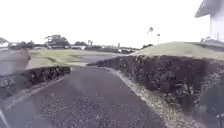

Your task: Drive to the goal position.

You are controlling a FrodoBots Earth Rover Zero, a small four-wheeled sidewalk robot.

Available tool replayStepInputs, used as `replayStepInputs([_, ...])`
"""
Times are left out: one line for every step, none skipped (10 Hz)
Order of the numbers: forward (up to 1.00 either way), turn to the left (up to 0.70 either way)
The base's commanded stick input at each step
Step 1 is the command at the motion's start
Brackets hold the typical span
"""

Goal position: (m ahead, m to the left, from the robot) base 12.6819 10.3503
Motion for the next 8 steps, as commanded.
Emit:
replayStepInputs([0.70,0.00])
replayStepInputs([0.70,0.00])
replayStepInputs([0.70,0.00])
replayStepInputs([0.70,0.00])
replayStepInputs([0.70,0.00])
replayStepInputs([0.70,0.18])
replayStepInputs([0.70,0.25])
replayStepInputs([0.70,0.26])
